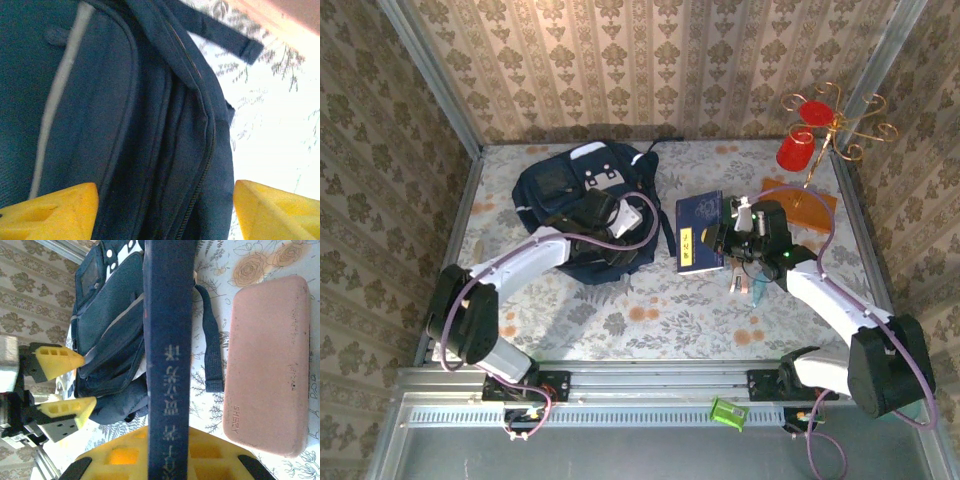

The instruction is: Pack the student bag

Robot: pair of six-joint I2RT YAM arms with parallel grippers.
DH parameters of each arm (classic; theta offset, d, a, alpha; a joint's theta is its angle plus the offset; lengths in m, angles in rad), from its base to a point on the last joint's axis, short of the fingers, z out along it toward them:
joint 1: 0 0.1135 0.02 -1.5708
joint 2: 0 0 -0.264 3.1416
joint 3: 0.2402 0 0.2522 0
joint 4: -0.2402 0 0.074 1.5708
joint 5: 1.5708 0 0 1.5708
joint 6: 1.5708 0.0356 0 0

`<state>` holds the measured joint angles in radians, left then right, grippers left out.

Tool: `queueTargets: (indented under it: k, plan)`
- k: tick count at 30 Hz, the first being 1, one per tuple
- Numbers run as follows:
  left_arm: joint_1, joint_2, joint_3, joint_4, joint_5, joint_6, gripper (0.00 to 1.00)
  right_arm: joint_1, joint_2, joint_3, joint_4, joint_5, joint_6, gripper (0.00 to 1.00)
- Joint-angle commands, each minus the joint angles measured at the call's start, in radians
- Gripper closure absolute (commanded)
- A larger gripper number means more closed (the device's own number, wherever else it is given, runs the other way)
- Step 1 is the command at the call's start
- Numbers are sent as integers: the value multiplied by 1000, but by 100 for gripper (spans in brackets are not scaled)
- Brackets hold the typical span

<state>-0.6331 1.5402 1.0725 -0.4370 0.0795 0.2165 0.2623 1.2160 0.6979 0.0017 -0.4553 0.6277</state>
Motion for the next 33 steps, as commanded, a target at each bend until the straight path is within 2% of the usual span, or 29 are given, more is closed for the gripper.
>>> queueTargets:
  k: [1,5,12,18,25,27,29,33]
  plan:
    - [10,24,-8,-57,0,46,26,-5,1,3,42,-23,-2,94]
    - [21,53,12,-71,-17,51,28,-6,0,-4,52,-21,8,94]
    - [24,111,48,-85,-31,63,38,-6,9,-17,67,-22,17,94]
    - [24,128,73,-75,-56,50,59,-6,18,-16,72,-26,22,94]
    - [24,79,76,-25,-114,42,86,-5,22,-9,71,-43,26,94]
    - [22,64,69,-5,-144,54,99,-5,22,-10,73,-46,33,94]
    - [10,44,55,23,-191,81,100,-4,23,-12,81,-55,50,94]
    - [-62,-22,3,140,-417,179,100,20,37,-13,138,-102,140,95]
